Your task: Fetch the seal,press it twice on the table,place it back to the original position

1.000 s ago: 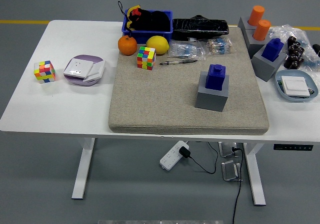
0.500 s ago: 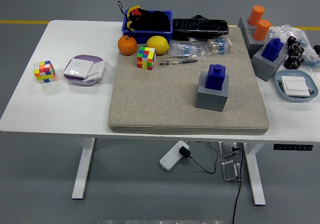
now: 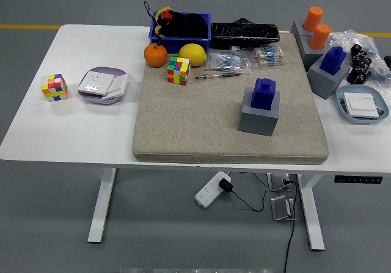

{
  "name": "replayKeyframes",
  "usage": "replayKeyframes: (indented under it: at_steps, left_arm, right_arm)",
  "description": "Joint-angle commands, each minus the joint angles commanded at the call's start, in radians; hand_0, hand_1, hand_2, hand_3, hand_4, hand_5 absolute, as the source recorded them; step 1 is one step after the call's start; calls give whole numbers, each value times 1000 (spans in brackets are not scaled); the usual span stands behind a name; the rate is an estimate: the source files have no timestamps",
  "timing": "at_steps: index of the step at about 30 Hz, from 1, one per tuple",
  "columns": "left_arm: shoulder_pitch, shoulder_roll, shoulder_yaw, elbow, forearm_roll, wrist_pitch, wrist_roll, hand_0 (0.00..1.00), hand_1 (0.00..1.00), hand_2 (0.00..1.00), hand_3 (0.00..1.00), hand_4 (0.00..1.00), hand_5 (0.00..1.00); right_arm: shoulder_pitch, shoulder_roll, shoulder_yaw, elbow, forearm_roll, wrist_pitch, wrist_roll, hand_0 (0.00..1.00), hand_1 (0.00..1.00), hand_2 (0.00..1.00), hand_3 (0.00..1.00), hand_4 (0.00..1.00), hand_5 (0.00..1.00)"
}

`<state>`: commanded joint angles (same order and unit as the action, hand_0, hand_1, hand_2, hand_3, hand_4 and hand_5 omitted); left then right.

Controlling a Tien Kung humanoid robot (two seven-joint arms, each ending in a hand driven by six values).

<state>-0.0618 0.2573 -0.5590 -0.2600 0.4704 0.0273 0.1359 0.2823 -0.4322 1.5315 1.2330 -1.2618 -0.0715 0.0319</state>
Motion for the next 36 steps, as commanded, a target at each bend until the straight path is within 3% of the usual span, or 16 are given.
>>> replayKeyframes:
  at_steps: [36]
  left_arm:
    - [-2,4,-4,-2,4,0,1,718,692,685,720,631,239]
  right_arm:
    - [-4,-2,-9,13,0,-2,-3,784,666,666,612,764,188]
